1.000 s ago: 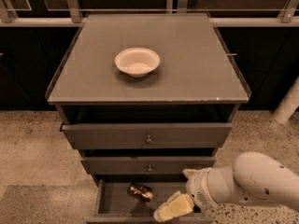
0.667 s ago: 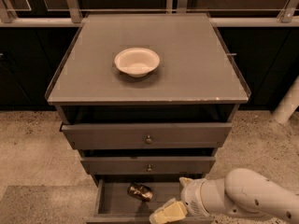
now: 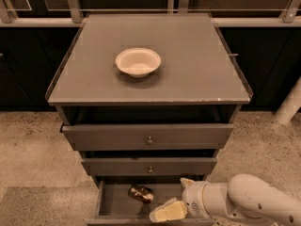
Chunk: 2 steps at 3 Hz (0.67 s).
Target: Pick orange can from bottom drawer and place on counter
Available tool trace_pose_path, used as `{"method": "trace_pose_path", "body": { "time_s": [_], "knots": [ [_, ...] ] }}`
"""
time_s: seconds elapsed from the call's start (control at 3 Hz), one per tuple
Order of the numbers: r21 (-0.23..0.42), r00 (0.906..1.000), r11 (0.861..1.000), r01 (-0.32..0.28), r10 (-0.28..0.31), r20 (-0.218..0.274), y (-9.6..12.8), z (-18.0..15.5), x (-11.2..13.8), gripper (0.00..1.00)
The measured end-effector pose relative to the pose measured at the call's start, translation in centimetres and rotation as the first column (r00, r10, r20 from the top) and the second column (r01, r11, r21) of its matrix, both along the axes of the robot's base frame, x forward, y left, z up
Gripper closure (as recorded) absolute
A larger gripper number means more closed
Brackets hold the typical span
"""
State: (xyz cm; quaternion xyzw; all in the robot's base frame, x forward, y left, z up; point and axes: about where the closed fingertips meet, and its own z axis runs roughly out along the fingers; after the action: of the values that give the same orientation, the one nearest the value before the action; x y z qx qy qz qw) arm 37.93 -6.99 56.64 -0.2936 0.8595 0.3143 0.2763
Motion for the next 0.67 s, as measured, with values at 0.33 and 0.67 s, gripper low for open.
{"method": "trace_pose_path", "body": {
  "time_s": [0.33, 0.67],
  "knots": [
    [0.092, 0.9961, 0.994, 0.062, -0.068, 0.056, 1.0, -2.3, 2.9, 0.00],
    [0.170, 0.9778, 0.974, 0.150, -0.172, 0.120, 2.7, -5.3, 6.2, 0.00]
  ]
}}
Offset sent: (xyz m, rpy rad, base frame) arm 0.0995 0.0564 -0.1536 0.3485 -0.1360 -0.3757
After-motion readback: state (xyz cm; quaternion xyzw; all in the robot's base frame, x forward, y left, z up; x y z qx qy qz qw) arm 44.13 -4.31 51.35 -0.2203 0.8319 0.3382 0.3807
